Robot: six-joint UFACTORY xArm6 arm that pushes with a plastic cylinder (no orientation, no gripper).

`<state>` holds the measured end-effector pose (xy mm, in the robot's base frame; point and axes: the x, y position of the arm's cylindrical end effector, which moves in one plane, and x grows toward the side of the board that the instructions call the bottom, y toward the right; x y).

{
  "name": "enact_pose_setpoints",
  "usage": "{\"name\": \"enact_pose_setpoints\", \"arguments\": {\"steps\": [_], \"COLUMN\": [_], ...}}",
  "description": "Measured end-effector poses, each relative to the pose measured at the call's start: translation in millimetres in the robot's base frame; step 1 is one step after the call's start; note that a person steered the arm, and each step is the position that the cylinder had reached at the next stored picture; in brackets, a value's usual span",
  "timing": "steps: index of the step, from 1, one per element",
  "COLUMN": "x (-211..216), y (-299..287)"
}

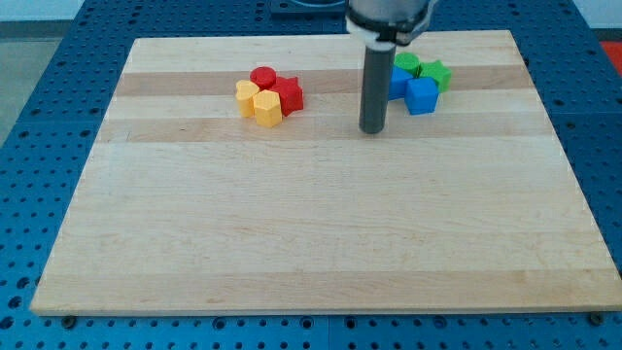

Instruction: Separate the red blocks from the yellow blocks

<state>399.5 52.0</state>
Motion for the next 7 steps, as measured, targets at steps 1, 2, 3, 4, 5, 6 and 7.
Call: {"name": "enact_pose_setpoints", "arguments": {"steps": [1,2,3,4,5,6,7], "x": [-10.8,-34.3,-37.1,-37.1,-37.1,-37.1,-40.5], "y": [-24.0,-44.0,-53.8,-58.5,-67.9,-87.6,-104.6]}}
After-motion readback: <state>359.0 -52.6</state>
